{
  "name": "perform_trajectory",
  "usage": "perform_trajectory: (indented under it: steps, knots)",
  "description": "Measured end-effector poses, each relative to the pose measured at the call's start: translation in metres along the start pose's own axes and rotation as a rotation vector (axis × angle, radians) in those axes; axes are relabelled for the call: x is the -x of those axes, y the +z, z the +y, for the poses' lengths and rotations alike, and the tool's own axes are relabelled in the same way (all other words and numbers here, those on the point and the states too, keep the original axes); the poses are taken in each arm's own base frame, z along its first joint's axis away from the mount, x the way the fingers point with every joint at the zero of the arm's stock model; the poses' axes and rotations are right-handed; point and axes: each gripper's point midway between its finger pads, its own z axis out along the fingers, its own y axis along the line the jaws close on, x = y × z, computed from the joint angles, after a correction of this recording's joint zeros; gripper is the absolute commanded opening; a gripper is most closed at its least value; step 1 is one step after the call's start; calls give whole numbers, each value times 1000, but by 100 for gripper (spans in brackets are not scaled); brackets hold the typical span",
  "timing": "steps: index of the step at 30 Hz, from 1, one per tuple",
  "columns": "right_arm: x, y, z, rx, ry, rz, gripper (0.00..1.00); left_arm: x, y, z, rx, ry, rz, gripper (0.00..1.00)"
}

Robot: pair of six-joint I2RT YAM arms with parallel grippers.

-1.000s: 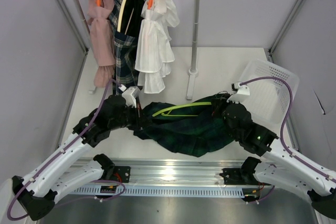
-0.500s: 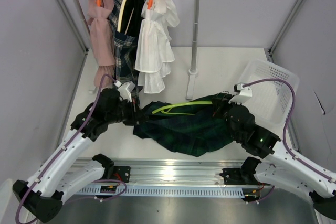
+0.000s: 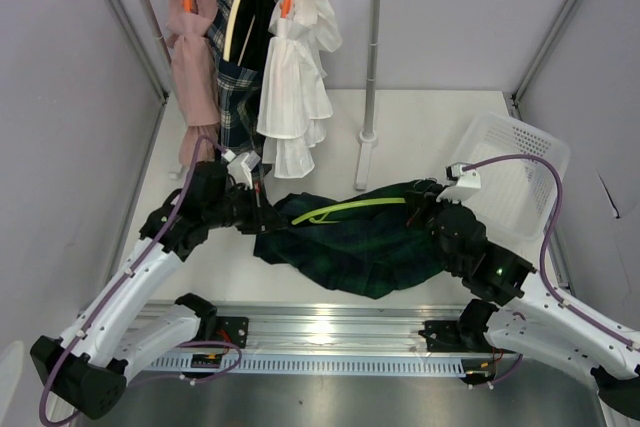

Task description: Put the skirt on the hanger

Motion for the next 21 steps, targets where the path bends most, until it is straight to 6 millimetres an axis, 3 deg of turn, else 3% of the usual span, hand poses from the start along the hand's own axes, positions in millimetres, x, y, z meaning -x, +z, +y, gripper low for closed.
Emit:
perform_trajectory:
  steps: [12, 21]
  knots:
    - [-2, -1, -3, -11, -2, -7, 0, 16, -13, -24, -62, 42, -25, 0]
    - [6, 10, 20, -10, -58, -17, 0, 10, -24, -25, -46, 66, -7, 0]
